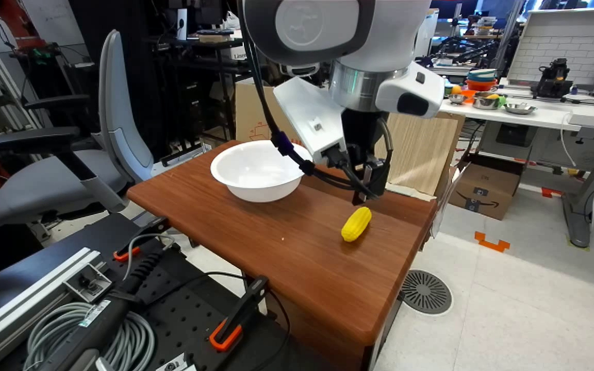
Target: Pick the object and put it in the bowl
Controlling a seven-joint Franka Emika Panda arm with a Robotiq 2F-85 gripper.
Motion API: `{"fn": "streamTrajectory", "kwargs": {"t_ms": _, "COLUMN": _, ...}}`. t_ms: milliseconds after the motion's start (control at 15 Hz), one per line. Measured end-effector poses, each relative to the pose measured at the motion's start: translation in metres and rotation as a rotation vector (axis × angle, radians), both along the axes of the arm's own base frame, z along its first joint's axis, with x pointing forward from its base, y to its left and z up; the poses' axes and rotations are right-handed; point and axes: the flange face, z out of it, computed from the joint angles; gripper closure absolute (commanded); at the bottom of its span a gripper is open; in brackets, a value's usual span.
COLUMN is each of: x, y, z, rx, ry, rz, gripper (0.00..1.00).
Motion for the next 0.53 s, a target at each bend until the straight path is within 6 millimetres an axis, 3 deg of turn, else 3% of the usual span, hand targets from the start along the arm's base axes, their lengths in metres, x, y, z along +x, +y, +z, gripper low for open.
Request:
{"fn": "streamTrajectory", "kwargs": {"t_ms": 333, "x": -0.005, "y": -0.020, "z": -0.030, "rx": 0.010, "ry": 0.047, "rz": -0.036, "gripper": 0.00}}
{"fn": "streamTrajectory", "kwargs": {"t_ms": 533, "x": -0.007, "y": -0.029, "z": -0.030, "rx": 0.008, "ry": 0.046, "rz": -0.055, "gripper": 0.00}}
